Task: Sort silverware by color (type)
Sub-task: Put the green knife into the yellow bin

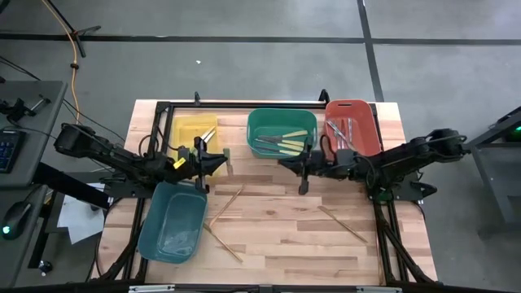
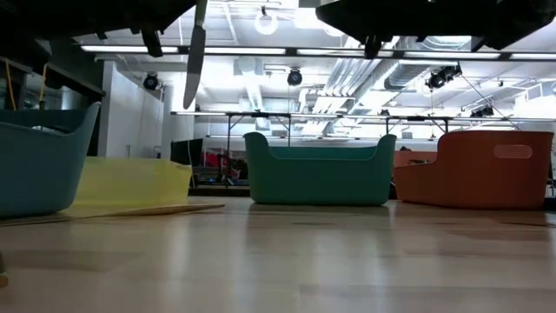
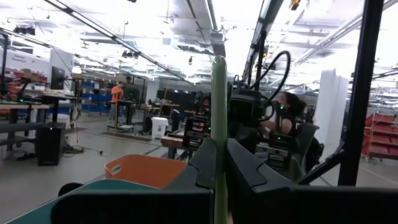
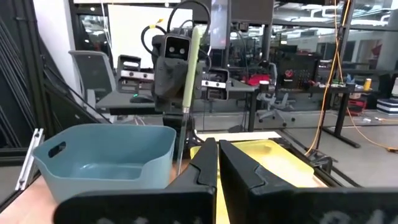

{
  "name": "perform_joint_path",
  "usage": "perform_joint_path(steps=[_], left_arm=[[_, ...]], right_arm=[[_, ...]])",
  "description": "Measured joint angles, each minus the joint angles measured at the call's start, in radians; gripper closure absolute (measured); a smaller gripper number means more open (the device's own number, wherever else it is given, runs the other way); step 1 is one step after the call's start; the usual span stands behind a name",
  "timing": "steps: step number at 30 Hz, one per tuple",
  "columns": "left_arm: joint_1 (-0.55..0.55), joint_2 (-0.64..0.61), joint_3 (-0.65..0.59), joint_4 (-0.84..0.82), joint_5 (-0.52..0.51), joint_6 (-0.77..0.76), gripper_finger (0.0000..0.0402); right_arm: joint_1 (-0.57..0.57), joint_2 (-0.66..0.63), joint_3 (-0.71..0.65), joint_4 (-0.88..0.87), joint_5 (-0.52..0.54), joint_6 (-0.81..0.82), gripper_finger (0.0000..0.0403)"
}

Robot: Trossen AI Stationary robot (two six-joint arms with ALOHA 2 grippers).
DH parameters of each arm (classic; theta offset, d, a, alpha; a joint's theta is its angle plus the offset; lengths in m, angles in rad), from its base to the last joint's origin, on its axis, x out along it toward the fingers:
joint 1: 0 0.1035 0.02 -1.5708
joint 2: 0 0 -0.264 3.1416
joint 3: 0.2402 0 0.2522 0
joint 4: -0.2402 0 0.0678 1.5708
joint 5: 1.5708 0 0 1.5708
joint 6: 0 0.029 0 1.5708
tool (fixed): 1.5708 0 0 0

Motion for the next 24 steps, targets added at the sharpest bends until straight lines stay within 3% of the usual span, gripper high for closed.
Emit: perform_joint_path(steps=[24], left_arm=[[0.000, 0.000, 0.000, -0.002, 0.015, 0.008, 0.0401]], right_arm=[[-0.004, -0.005, -0.004, -0.011, -0.045, 0.026, 0.0403]])
